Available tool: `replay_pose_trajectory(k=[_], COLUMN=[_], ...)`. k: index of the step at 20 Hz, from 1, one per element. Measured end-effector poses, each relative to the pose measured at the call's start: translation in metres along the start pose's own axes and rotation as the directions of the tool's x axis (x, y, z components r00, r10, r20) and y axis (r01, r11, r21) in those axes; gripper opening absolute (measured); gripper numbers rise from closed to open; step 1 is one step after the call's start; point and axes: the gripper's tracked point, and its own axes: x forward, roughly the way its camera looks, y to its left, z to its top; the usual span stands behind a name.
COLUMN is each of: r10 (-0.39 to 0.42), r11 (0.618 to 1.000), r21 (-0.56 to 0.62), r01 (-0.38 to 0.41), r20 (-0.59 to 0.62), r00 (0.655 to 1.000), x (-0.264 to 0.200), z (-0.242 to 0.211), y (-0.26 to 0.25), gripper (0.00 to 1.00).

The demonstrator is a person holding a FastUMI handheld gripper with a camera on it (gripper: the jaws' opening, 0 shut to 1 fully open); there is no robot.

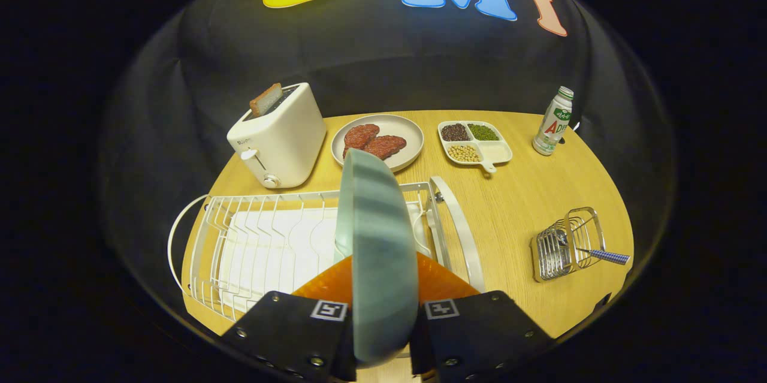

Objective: Take the plate from the dish rack, then take the spoon from the basket and place it into the plate.

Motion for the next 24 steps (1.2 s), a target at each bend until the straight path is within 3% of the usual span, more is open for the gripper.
replay_pose_trajectory(k=[5,8,11,18,24], r10=[-0.095,-0.190,-0.255,-0.301,-0.298], r11=[0.988,0.951,0.920,0.905,0.911], r21=[-0.115,-0.230,-0.270,-0.246,-0.226], r01=[0.101,0.207,0.284,0.346,0.344], r20=[0.054,0.092,0.139,0.202,0.216], r00=[0.994,0.977,0.957,0.932,0.930], x=[-0.017,-0.035,-0.053,-0.114,-0.156], z=[0.021,0.034,0.041,0.034,0.002], y=[0.008,0.005,0.000,-0.027,-0.058], gripper=[0.31,0.31,0.31,0.31,0.31])
